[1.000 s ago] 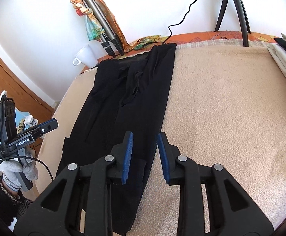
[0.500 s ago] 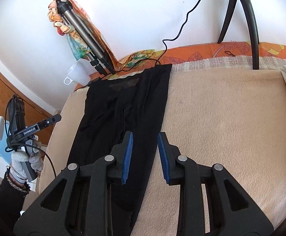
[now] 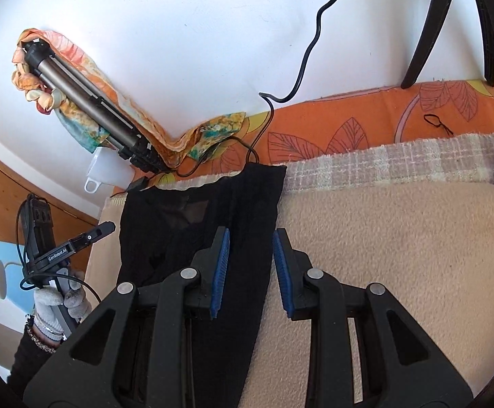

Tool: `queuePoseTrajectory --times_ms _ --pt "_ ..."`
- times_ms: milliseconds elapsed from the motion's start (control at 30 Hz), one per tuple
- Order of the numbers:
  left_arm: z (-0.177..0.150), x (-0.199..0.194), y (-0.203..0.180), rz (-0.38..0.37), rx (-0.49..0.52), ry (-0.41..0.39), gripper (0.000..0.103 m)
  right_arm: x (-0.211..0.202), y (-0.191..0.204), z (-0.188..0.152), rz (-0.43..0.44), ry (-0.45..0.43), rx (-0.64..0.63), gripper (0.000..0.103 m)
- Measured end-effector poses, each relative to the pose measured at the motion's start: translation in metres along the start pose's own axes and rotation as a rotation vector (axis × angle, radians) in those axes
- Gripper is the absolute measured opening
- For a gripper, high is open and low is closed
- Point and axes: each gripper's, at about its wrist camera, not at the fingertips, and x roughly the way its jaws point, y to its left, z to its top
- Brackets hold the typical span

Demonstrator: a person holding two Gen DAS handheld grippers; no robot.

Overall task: Fold small clothes
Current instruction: 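Grasp the collar end of the black strip with both tools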

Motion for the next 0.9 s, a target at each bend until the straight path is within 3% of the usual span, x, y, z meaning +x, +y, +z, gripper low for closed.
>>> queuePoseTrajectory --times_ms 467,567,600,667,700,900 --pt "0.020 0.036 -0.005 0.026 0.040 0.012 0.043 0.046 -0.015 0.020 0.013 0.011 0.039 0.028" --pt "0.021 0.039 -0.011 0.015 0.061 0.016 0.032 0.052 -0.011 0.021 0.014 0.014 0.022 0.028" --pt "0.021 0.040 -0.011 0.004 0.059 0.015 0.023 0.053 -0.010 0.022 0.019 0.015 0.018 0.028" --pt "0.021 0.039 -0.013 0.003 0.066 0.003 0.006 0.054 -0.007 0.022 0.024 0.009 0.011 0.019" --pt "0.021 0.038 -0.014 -0.010 0.070 -0.005 0.004 0.053 -0.006 0.022 0.026 0.006 0.009 0.009" --pt "0.020 0.014 -0.024 -0.047 0.095 -0.055 0.002 0.033 0.001 0.021 0.074 -0.036 -0.007 0.005"
